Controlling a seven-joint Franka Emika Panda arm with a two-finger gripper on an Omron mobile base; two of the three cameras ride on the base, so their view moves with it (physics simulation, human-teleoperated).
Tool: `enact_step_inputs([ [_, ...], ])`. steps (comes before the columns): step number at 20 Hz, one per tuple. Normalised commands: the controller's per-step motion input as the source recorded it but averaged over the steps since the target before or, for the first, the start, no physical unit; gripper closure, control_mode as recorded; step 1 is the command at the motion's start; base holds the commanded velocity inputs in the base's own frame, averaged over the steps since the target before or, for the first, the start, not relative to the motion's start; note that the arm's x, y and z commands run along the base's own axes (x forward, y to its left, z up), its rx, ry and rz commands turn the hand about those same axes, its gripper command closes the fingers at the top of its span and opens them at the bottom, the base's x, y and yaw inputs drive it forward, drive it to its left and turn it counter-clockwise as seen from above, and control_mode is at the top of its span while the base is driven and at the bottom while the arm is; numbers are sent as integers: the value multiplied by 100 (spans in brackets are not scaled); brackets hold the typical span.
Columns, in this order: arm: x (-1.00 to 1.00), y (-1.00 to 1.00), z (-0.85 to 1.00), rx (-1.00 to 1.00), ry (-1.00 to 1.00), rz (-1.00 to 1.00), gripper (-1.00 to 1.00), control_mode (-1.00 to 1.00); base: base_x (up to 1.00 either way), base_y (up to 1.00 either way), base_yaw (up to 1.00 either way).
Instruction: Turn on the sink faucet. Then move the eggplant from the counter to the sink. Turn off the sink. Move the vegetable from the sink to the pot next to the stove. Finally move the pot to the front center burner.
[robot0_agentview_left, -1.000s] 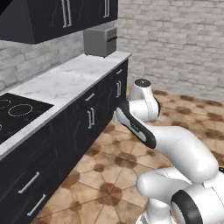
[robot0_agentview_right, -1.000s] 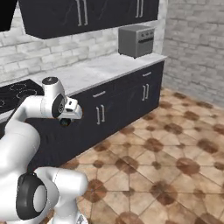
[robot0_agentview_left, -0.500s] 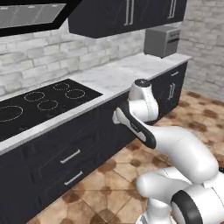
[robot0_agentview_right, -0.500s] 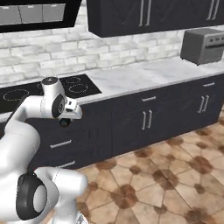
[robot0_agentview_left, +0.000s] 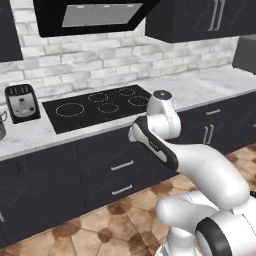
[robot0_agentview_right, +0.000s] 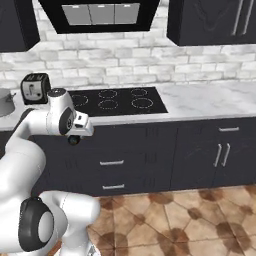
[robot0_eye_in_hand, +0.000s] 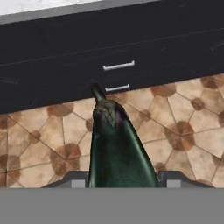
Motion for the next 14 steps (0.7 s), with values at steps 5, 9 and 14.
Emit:
enact_step_inputs([
  [5,0,0,0,0,0,0,100,100,0,3,41],
  [9,0,0,0,0,0,0,100,100,8,0,14],
  [14,0,0,0,0,0,0,100,100,39,0,10],
])
